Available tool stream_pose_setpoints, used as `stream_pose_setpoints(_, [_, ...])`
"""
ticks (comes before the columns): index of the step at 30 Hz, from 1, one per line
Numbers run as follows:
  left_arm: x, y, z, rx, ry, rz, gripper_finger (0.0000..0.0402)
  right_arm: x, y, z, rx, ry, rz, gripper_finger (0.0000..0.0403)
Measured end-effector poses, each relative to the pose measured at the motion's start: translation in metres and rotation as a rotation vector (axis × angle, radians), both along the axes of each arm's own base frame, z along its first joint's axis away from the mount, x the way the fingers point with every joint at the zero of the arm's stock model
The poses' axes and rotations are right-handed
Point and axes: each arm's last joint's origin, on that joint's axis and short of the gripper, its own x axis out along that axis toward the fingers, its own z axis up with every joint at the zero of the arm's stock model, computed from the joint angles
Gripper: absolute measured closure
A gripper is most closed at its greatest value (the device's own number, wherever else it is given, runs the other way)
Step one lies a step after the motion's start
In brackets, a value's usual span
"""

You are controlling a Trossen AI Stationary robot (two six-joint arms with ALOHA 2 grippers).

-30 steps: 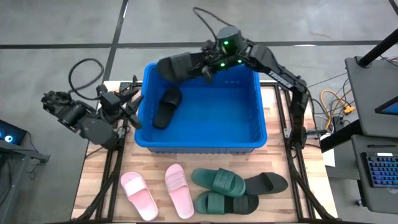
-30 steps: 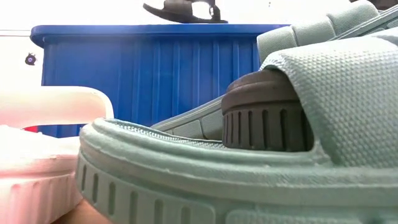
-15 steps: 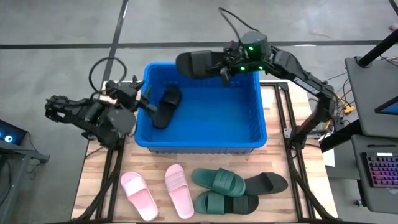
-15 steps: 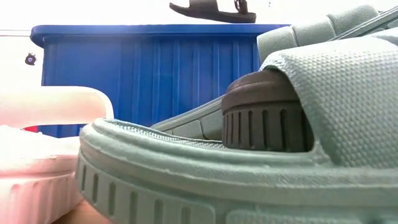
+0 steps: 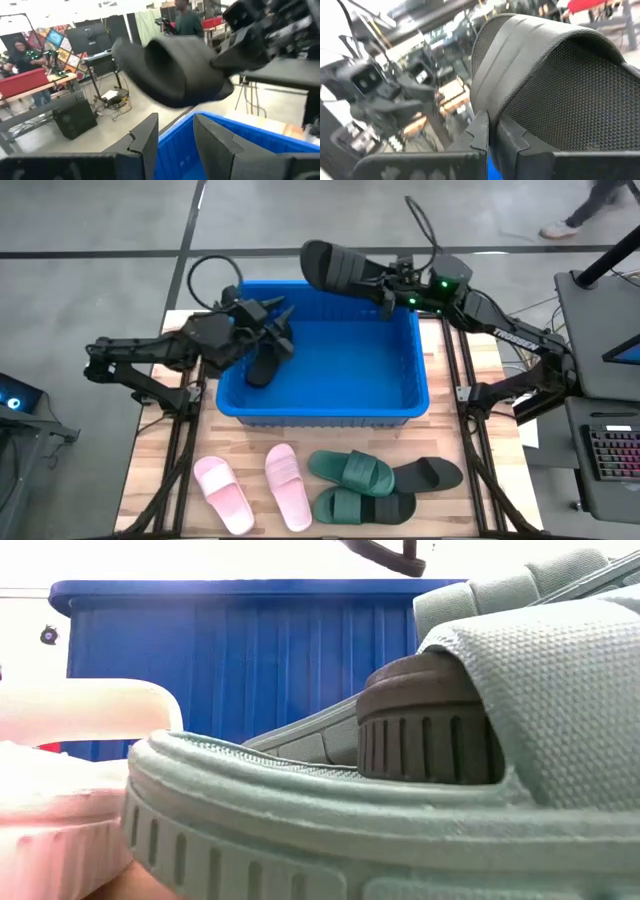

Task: Pick and place slides into bin
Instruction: Put the black slipper into the blue bin

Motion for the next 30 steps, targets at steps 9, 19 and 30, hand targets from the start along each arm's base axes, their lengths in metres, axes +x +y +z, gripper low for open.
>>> stream_pose_setpoints(9, [0.009, 0.012, -0.002, -0.096, -0.132, 0.051, 0.0292, -0.019, 0.006, -0.016, 0.058, -0.178, -0.057, 0.0394])
stream_pose_setpoints(19, [0.019, 0.022, -0.002, -0.099, -0.188, 0.014, 0.0292, -0.017, 0.009, -0.035, 0.107, -0.246, -0.029, 0.0394])
stream_pose_setpoints(30, [0.023, 0.036, -0.003, -0.098, -0.188, -0.035, 0.0292, -0.016, 0.013, -0.037, 0.098, -0.272, -0.009, 0.0394])
